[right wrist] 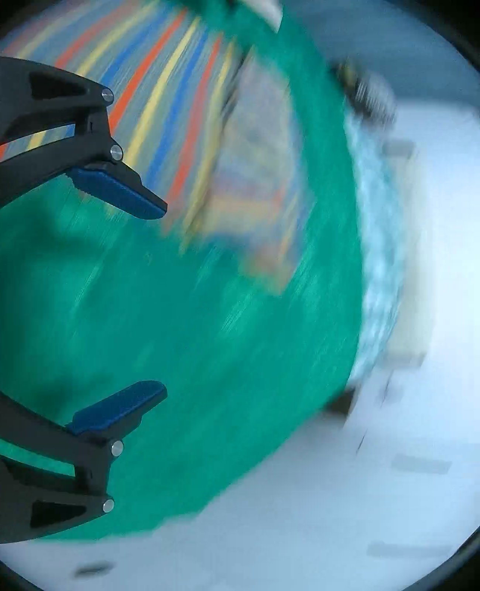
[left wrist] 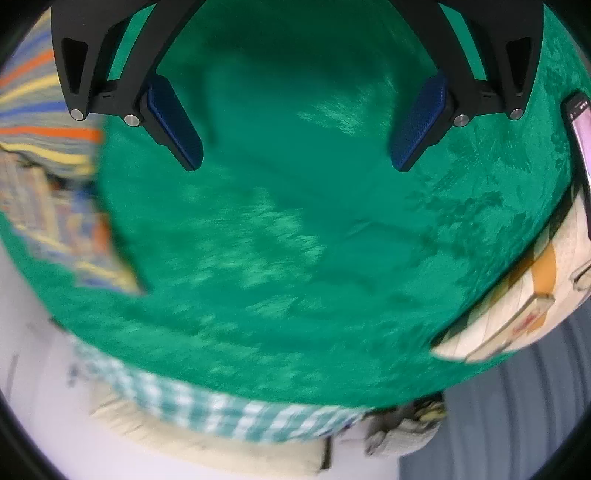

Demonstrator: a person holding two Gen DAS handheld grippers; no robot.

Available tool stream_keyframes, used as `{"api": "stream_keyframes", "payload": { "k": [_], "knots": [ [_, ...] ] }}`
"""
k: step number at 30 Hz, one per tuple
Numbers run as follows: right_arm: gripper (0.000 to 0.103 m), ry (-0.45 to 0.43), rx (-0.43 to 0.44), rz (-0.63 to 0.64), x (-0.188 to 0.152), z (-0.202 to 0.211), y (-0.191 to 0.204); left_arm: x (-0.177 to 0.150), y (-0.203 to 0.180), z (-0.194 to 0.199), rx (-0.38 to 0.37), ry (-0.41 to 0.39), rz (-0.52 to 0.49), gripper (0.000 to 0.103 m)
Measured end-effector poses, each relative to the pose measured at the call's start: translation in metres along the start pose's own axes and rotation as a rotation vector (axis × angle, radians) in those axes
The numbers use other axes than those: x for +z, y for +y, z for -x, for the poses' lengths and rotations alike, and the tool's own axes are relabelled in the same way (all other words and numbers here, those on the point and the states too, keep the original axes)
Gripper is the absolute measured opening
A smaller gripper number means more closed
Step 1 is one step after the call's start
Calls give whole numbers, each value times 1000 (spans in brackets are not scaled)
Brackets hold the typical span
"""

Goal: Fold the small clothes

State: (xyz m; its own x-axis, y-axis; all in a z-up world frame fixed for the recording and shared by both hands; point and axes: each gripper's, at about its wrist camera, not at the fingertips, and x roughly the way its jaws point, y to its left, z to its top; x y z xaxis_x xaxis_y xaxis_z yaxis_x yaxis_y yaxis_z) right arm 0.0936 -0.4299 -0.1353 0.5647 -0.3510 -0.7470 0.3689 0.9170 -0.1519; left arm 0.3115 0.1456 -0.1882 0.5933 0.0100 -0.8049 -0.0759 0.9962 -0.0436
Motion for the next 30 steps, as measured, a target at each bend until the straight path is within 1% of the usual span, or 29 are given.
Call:
{"api": "stream_keyframes", "payload": {
  "k": [1, 2, 3, 4, 5, 7, 8, 11, 13, 14, 15, 18, 30],
  "knots": [
    [89, 34, -18, -42, -11, -8, -11, -3, 1, -18, 15, 57, -6, 103],
    [89, 73, -20, -89, -22, -16, -23, -6, 1, -25, 15, 56, -16, 103],
    [93, 82, 11, -144, -33, -23, -32, -10, -2, -22, 26, 15, -22, 103],
    [97, 53, 20, -167, -38, -22, -37, -10, -6, -19, 43, 3, -27, 103],
    [99, 44, 15, -169, -38, -22, -39, -12, -12, -17, 75, 1, -30, 103],
    [103, 54, 0, -147, -37, -23, -33, -14, -18, -20, 101, -6, -41, 103],
    [103, 51, 1, -144, -38, -24, -34, -13, -20, -22, 102, 0, -40, 103],
    [103, 43, 30, -165, -42, -18, -41, -14, -15, -22, 73, 3, -16, 103],
    [103, 41, 29, -164, -42, -20, -40, -14, -14, -22, 63, 4, -8, 103],
    [103, 41, 23, -159, -42, -21, -39, -14, -17, -22, 66, 4, -11, 103],
    [103, 41, 20, -157, -37, -28, -23, -10, -13, -25, 69, 4, -11, 103],
    [103, 40, 24, -159, -36, -28, -23, -12, -6, -21, 68, 3, -10, 103],
    [103, 34, 36, -169, -39, -25, -23, -12, -5, -21, 69, 3, -10, 103]
  ]
}}
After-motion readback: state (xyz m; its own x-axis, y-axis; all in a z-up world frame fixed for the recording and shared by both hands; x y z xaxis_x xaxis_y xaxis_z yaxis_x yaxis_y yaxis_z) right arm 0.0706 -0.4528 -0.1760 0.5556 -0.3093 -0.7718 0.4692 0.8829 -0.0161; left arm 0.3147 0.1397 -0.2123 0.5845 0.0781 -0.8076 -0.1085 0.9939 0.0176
